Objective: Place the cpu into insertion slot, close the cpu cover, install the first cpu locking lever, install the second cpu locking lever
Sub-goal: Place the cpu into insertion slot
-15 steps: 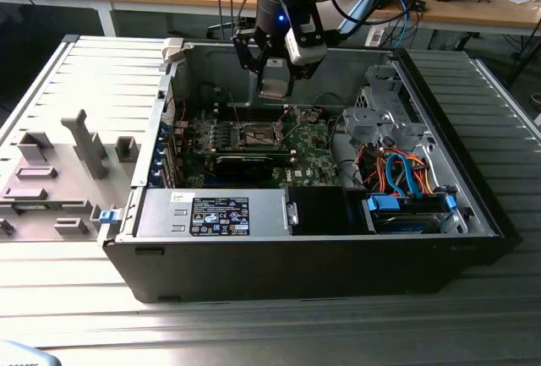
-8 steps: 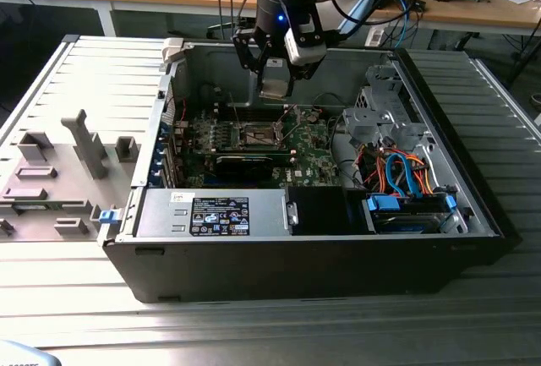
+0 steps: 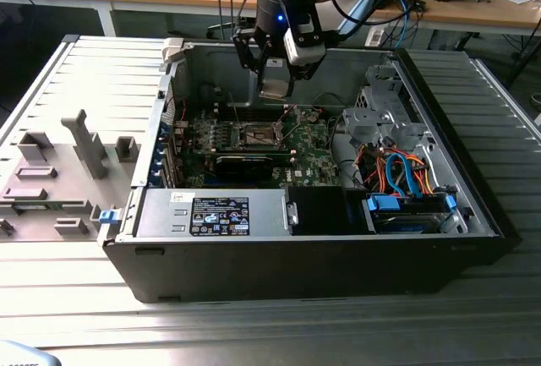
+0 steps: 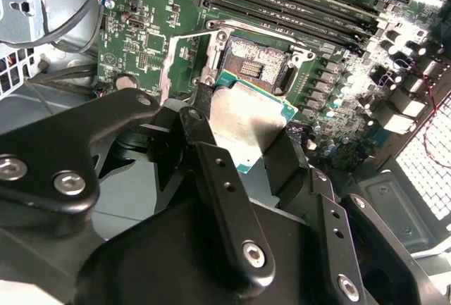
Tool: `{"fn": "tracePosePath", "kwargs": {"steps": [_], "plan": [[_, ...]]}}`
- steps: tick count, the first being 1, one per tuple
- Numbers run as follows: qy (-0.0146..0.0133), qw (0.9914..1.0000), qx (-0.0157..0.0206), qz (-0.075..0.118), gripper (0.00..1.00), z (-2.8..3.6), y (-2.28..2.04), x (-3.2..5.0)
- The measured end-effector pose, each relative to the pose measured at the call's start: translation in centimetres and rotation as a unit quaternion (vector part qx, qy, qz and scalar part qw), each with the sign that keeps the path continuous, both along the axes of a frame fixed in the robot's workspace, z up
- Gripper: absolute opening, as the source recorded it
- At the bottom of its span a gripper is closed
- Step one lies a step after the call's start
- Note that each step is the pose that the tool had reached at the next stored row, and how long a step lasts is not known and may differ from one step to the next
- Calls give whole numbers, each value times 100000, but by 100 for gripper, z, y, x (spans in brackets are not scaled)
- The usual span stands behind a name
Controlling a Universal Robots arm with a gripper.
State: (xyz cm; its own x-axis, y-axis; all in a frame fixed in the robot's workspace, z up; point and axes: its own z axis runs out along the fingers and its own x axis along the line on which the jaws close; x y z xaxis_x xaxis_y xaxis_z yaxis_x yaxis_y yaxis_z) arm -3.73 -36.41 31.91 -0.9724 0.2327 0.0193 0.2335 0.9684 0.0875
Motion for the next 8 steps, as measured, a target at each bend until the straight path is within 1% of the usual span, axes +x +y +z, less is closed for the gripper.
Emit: {"fn": "tracePosePath", "kwargs": {"steps": [8], "plan": [[0,99996,4,-935,54,-1,0,0]]}}
